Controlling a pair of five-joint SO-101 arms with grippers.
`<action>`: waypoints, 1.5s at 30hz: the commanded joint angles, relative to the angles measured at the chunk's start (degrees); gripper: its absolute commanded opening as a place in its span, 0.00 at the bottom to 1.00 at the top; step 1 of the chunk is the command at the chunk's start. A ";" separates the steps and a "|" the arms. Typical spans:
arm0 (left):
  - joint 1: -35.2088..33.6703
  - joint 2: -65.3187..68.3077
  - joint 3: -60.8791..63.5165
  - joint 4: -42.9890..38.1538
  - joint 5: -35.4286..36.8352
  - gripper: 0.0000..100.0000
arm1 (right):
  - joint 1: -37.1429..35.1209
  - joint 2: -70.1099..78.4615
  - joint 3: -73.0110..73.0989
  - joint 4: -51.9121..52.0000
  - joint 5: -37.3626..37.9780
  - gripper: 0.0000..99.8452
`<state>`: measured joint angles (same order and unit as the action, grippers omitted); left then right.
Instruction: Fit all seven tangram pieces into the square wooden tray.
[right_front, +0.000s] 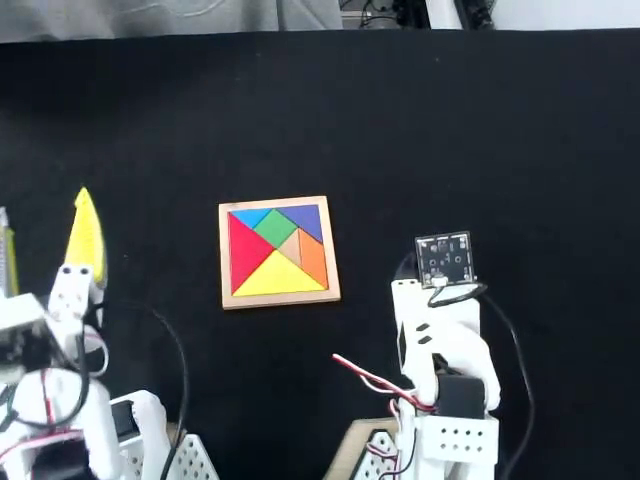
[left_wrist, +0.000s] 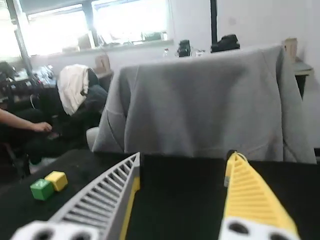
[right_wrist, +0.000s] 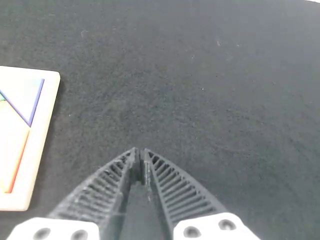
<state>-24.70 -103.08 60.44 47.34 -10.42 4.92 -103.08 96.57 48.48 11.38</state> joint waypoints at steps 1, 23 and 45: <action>4.00 -0.53 7.34 -1.32 2.90 0.27 | -0.70 -4.00 0.04 0.26 -0.26 0.01; 10.95 -0.62 36.97 -0.18 12.31 0.14 | -0.97 -4.35 0.04 2.29 -0.26 0.01; 16.31 -0.70 36.88 21.80 12.84 0.03 | -9.49 -4.26 0.04 21.89 -0.62 0.01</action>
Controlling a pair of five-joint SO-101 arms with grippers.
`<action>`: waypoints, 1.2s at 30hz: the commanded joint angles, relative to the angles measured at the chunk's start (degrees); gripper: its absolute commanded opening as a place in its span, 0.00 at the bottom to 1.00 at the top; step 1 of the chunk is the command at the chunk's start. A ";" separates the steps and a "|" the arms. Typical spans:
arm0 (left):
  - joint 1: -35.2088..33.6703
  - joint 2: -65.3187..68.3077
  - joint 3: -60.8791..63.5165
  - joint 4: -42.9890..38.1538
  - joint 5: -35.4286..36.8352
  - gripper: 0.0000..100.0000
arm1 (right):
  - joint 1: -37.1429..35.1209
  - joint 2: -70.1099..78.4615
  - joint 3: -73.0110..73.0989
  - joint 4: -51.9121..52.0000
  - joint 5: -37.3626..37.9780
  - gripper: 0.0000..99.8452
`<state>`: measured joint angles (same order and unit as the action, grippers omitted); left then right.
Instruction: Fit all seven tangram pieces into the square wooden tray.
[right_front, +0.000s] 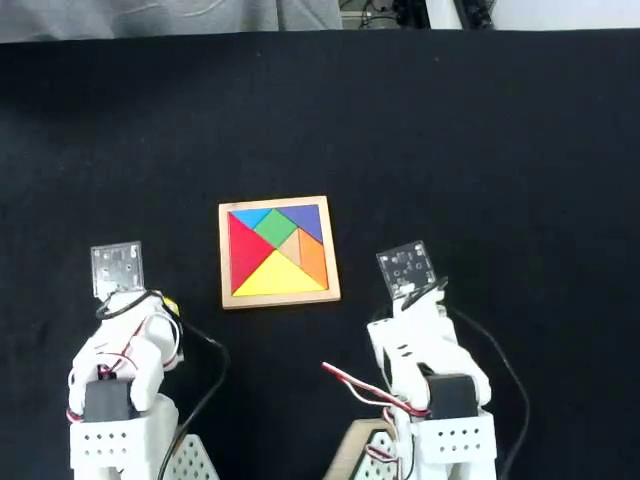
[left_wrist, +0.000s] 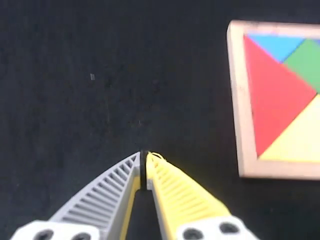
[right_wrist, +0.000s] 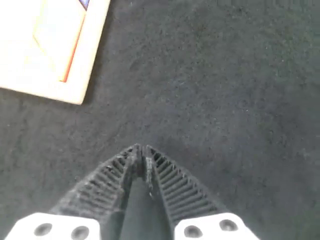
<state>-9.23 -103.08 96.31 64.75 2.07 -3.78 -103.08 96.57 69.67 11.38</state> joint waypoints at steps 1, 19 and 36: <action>0.84 -0.70 1.19 5.19 0.35 0.03 | -0.70 -3.82 0.04 0.97 -0.62 0.01; 0.84 -0.53 1.10 8.00 0.35 0.03 | 3.69 -3.82 0.04 4.40 -21.54 0.01; 0.84 -0.62 1.10 8.00 0.35 0.03 | 3.60 -4.35 0.04 4.57 -13.98 0.01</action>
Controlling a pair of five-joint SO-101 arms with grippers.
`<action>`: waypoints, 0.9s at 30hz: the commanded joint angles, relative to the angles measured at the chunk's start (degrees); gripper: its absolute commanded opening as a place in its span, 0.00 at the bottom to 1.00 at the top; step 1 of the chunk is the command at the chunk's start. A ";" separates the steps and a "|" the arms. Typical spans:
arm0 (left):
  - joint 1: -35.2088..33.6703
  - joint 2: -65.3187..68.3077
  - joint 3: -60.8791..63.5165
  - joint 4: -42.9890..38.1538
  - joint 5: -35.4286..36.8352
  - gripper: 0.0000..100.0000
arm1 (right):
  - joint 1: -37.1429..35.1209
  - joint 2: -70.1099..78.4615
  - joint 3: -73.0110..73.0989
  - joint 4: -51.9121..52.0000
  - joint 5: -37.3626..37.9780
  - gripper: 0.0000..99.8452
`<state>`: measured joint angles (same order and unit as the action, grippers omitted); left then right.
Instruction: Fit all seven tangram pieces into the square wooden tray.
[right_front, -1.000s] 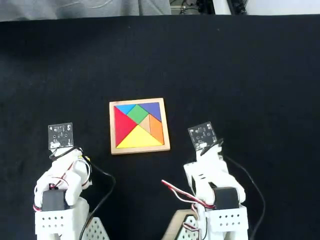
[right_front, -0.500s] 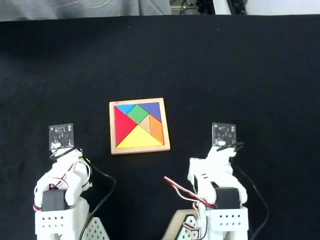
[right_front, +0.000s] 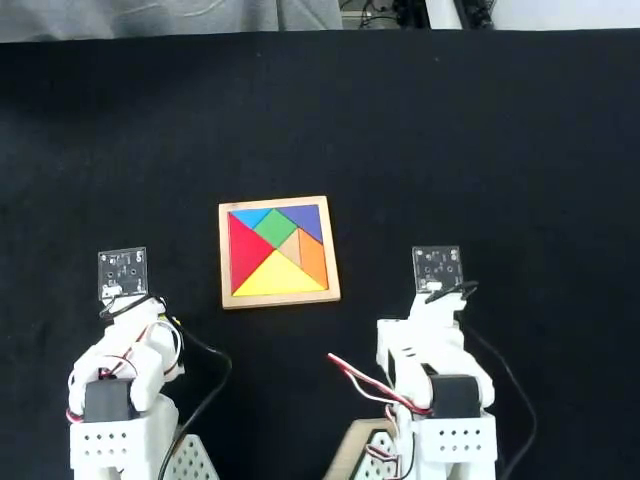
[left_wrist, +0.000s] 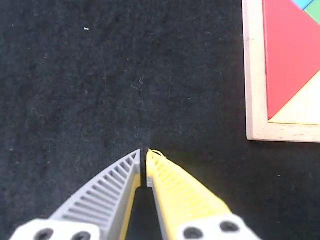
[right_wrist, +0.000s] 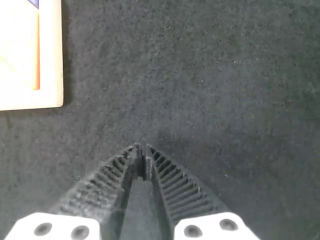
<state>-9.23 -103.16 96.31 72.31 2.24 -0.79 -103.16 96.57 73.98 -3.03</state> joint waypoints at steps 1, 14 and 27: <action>0.84 -0.53 1.10 0.44 0.18 0.03 | 0.62 -4.26 0.04 0.26 0.44 0.01; 0.75 -0.53 1.10 0.35 0.18 0.03 | 0.62 -4.26 0.04 0.26 0.44 0.01; 0.75 -0.53 1.10 0.35 0.18 0.03 | 0.62 -4.26 0.04 0.26 0.44 0.01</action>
